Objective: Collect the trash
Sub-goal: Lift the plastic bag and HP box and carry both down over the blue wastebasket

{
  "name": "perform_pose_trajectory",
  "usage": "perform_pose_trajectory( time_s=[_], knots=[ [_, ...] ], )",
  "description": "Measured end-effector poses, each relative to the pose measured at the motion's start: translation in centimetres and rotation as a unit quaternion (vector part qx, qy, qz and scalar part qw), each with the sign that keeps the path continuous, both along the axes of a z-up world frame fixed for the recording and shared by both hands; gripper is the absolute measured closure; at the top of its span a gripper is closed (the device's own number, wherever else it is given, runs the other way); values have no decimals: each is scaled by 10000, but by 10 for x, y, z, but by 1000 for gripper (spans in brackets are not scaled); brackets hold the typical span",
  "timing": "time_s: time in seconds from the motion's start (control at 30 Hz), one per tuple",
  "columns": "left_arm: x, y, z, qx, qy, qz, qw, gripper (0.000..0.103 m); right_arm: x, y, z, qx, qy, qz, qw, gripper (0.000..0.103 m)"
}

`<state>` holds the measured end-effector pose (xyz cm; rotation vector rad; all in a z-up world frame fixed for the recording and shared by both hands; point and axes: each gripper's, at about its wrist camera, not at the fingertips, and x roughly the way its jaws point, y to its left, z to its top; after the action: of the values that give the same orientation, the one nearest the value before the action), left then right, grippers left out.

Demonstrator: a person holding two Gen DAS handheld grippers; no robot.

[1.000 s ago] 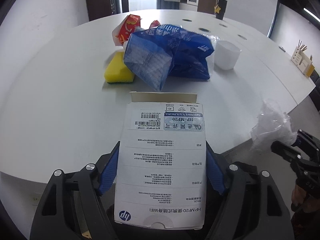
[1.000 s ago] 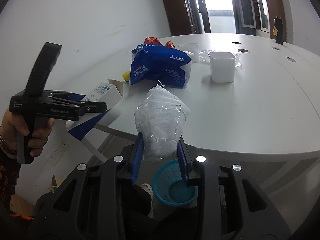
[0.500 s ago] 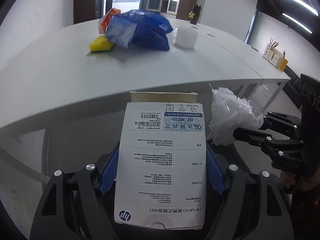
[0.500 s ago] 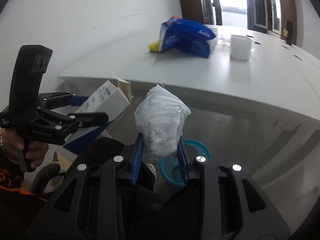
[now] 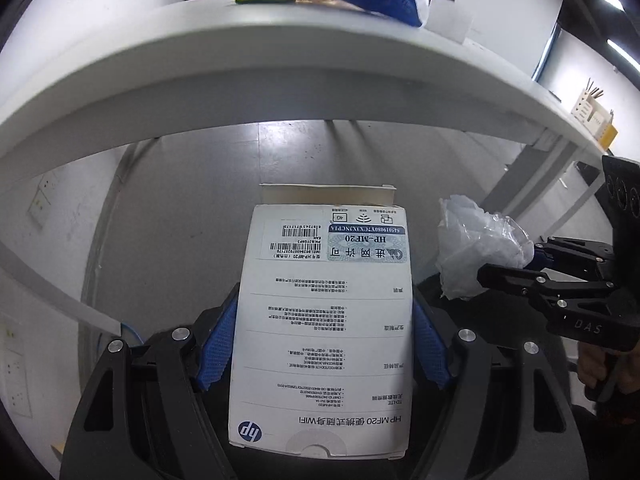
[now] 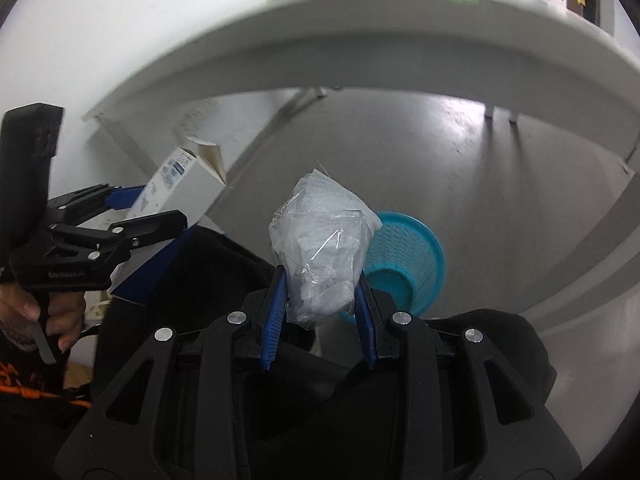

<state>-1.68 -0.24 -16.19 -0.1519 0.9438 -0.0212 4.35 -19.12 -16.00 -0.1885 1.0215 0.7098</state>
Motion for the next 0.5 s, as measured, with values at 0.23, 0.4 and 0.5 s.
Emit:
perform_pose_trajectory(
  time_s=[0.23,0.4,0.5],
  knots=[
    [40,8,-48,-78,258,316,9991,28,31,3,-40,-117,412,-279,9987,73],
    [55,4,-66,1,37,712,9975,28,49,12,-66,-259,635,-364,9970,73],
    [72,-2,-88,174,332,661,9971,28,62,23,-87,-519,847,-424,9941,73]
  ],
)
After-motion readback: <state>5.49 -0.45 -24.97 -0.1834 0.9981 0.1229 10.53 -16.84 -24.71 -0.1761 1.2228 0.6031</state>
